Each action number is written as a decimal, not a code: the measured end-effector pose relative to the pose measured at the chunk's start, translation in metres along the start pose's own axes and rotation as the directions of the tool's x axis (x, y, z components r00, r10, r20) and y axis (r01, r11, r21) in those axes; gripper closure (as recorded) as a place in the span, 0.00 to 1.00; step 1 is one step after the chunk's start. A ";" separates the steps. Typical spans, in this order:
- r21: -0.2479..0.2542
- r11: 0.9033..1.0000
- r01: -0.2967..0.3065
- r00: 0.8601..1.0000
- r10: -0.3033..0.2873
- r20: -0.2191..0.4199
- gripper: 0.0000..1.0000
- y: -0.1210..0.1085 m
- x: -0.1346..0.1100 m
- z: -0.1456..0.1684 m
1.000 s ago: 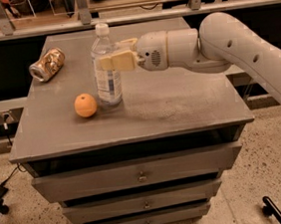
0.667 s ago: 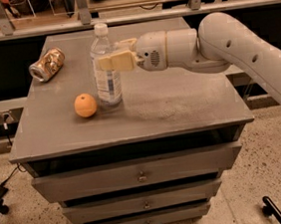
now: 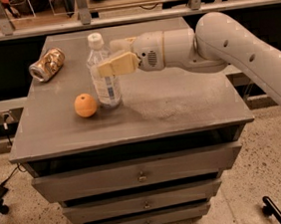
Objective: Move blue plastic bottle near orange
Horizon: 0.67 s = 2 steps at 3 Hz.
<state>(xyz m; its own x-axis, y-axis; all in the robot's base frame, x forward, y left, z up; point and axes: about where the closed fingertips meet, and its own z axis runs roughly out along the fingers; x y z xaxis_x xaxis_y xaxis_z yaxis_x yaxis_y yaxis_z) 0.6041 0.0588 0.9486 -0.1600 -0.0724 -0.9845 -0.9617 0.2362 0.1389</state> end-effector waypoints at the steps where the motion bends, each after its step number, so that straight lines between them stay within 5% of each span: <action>1: 0.000 1.000 0.000 1.000 0.000 0.000 0.00 0.000 0.000 0.000; 2: -0.013 1.000 0.008 1.000 -0.008 -0.015 0.00 0.001 -0.003 0.001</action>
Offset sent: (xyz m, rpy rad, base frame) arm 0.0017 -0.0029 0.0075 -0.0380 -0.0078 0.0297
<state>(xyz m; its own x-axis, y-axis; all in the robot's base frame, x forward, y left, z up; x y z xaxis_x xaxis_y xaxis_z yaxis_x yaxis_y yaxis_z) 0.6040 0.0600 0.9517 -0.1556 -0.0890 -0.9838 -0.9657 0.2234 0.1325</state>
